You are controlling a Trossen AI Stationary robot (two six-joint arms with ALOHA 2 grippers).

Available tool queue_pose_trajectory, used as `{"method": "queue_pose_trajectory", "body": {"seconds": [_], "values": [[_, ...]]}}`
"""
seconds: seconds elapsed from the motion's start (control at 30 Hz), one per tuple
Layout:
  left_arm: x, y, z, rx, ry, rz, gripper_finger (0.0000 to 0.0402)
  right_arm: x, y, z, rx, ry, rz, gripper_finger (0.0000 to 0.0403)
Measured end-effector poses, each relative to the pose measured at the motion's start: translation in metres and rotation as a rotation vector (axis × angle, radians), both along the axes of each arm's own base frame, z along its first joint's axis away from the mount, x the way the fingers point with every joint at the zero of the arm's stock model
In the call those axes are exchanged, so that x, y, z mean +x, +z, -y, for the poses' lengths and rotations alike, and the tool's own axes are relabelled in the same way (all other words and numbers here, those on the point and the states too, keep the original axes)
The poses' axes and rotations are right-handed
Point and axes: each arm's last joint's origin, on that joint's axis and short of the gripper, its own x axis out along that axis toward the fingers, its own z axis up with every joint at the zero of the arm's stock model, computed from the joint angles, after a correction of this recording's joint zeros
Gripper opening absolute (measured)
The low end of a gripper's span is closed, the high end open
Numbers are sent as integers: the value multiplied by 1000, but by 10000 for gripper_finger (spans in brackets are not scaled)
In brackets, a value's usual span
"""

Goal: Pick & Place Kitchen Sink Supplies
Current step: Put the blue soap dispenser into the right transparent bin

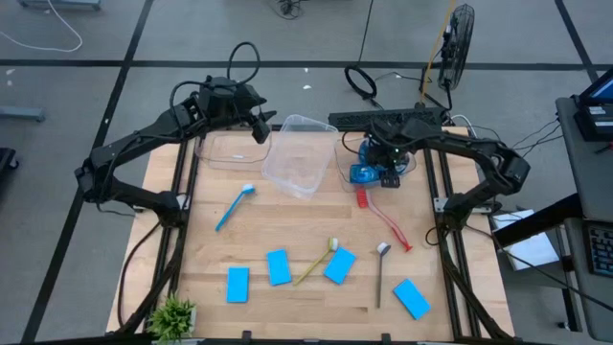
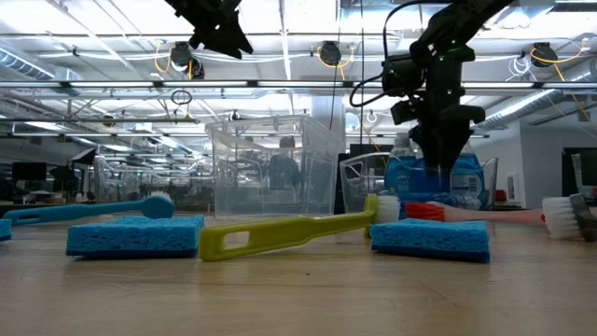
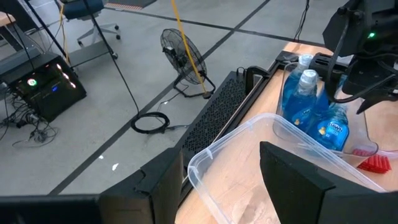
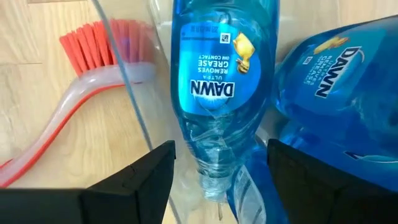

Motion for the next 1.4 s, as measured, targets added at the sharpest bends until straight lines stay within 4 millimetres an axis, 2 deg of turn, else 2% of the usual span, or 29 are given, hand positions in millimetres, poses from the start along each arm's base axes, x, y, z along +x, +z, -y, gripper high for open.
{"method": "queue_pose_trajectory", "body": {"seconds": [0.2,0.3,0.43,0.73,0.97,1.17,1.4], "values": [[0,0,0,-2,1,2,214,9,-3,10,52,29,-8,242],[0,0,0,-6,2,2,214,12,-13,15,80,22,-63,242],[0,0,0,-10,4,3,214,12,-15,15,125,25,-130,242],[-1,0,-1,1,2,-5,214,13,-13,15,68,37,-135,242],[-2,-1,-3,11,4,-17,214,16,-12,6,3,103,-205,242],[-2,-1,-3,17,0,-26,214,18,-11,-5,9,143,-253,242],[-2,-1,-3,21,-2,-29,214,18,-11,-8,35,157,-265,242]]}}
